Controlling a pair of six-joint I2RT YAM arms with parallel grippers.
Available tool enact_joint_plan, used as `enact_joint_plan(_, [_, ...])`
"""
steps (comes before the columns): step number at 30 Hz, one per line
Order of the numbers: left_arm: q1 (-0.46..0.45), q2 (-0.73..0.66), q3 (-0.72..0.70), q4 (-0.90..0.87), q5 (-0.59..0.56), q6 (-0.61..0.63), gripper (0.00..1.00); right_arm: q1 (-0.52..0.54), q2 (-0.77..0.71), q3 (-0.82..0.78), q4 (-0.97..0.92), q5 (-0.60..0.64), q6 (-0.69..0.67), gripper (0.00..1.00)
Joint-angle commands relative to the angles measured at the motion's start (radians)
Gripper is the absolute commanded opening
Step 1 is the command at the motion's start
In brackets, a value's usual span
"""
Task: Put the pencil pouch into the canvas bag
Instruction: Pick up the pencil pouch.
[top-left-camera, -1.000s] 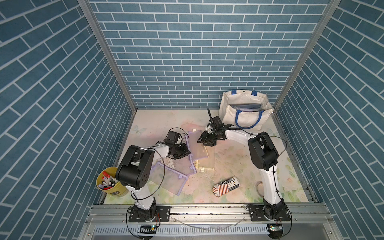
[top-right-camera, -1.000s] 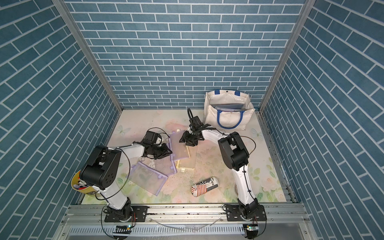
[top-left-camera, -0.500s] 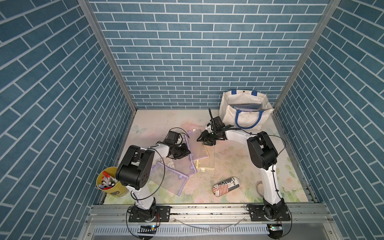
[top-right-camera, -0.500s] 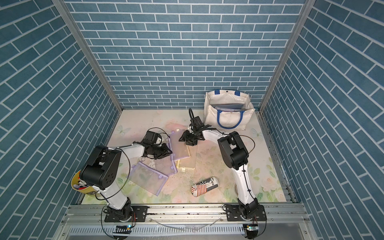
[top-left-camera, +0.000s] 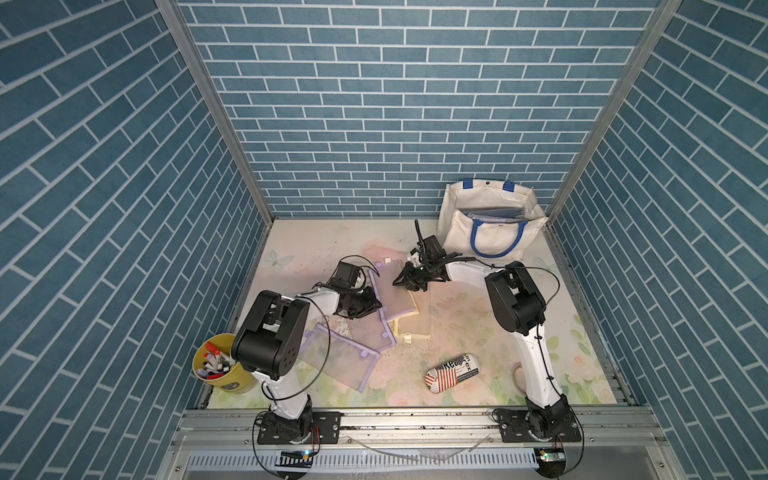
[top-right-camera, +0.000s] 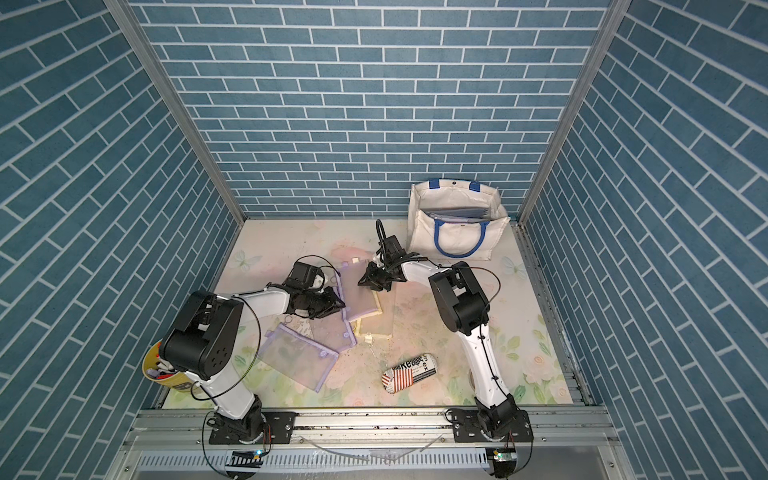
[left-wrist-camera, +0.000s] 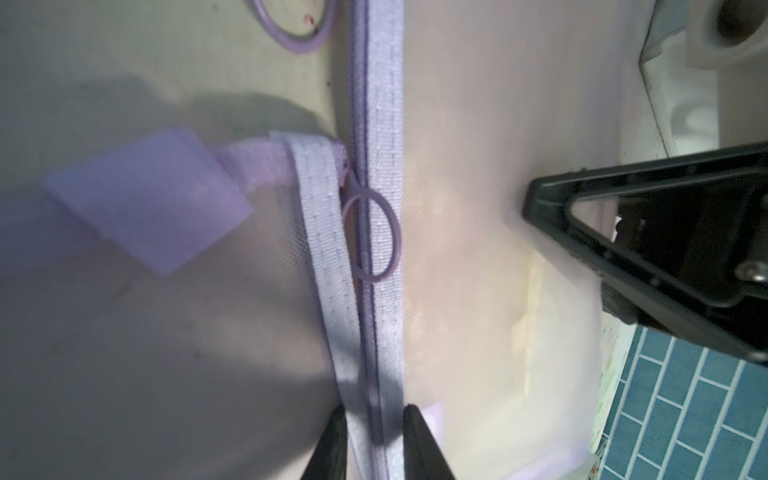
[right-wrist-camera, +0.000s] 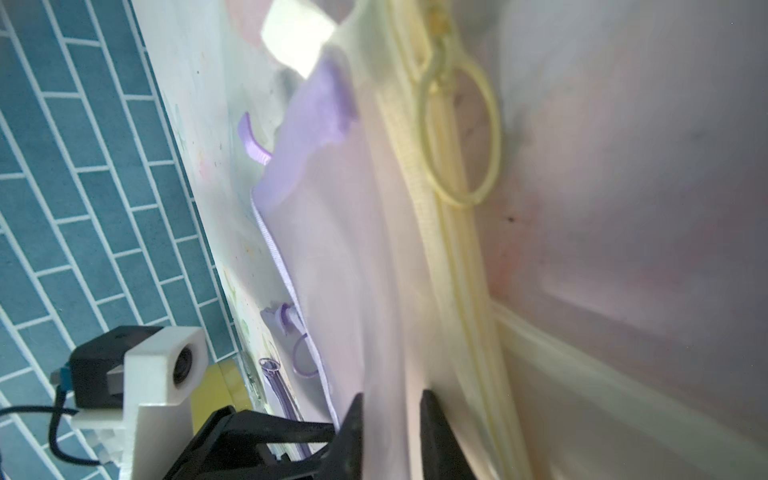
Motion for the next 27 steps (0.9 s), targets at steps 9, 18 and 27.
enact_joint_plan(9, [-0.01, -0.044, 0.013, -0.094, -0.04, 0.044, 0.41, 0.003, -0.17, -0.059, 0.018, 0.002, -0.018, 0.0])
enact_joint_plan(18, [-0.022, -0.261, 0.038, -0.209, -0.127, 0.186, 0.82, -0.021, -0.348, 0.038, -0.185, 0.11, -0.066, 0.0])
enact_joint_plan(27, [-0.082, -0.382, 0.109, -0.295, -0.224, 0.276, 0.99, -0.123, -0.461, 0.401, -0.5, 0.487, -0.132, 0.0])
